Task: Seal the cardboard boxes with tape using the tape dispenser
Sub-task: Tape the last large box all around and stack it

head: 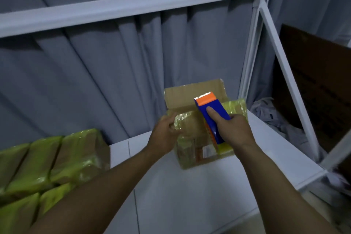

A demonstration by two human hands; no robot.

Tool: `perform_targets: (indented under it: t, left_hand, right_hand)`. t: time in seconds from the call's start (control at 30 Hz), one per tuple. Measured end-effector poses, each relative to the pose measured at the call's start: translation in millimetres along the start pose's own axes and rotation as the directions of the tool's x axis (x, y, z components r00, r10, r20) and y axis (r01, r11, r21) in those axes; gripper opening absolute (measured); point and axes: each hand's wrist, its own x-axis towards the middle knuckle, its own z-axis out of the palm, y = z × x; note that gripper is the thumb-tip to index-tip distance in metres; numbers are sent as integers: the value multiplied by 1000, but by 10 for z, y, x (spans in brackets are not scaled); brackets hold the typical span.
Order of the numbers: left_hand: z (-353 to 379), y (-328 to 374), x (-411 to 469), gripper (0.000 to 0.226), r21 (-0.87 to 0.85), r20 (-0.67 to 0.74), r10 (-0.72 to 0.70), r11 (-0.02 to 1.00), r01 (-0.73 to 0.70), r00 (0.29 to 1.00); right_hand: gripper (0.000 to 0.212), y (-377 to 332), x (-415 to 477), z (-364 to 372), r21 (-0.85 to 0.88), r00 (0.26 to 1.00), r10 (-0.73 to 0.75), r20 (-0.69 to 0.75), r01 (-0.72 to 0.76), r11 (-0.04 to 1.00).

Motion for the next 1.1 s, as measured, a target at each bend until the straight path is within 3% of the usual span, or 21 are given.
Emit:
perform_targets:
  t: [0.2, 0.33, 0.43, 0.53, 0.63, 0.7, 0.8, 0.93, 1.0, 1.1]
  left_hand:
    - [-738, -106, -987, 20, 114, -22, -60, 992, 62, 998]
    - [-1094, -155, -1670, 24, 166, 32, -217, 964, 209, 976]
    - [-1326, -124, -2145, 29, 148, -27, -290, 945, 290, 957]
    - [-1495, -135, -2453, 46, 116, -43, -269, 955, 272, 962]
    - [-1580, -263, -2502, 28, 272, -2, -234, 935, 226, 972]
    - [-1571, -506, -2372, 67, 392, -66, -284, 874, 287, 957]
    - [-1579, -671, -2063, 98, 274, -189, -348, 879, 389, 918]
    - [-1562, -771, -1800, 126, -176, -152, -371, 922, 344, 916]
    - [-1545, -819, -1718, 121, -292, -189, -390, 899, 327, 901]
    - [-1584, -803, -1645, 95, -213, -296, -440, 896, 390, 848]
  right_hand:
    - [55, -269, -613, 336, -102, 971, -153, 183, 173, 980]
    - [56, -331, -1000, 623, -149, 927, -159, 341, 220, 964]
    - [57, -315, -1264, 798, -159, 898, -146, 416, 229, 960]
    - [62, -245, -1476, 1011, -187, 857, -154, 492, 278, 942]
    - [56, -221, -1587, 1164, -201, 833, -156, 531, 303, 931]
    - [53, -251, -1598, 1196, -194, 837, -152, 526, 293, 936]
    - [52, -285, -1568, 1164, -180, 842, -149, 518, 278, 944]
    - [55, -220, -1530, 1130, -211, 837, -166, 521, 315, 925]
    - [57, -195, -1499, 1124, -228, 836, -169, 522, 328, 917]
    - [55, -186, -1481, 1109, -222, 830, -172, 531, 333, 916]
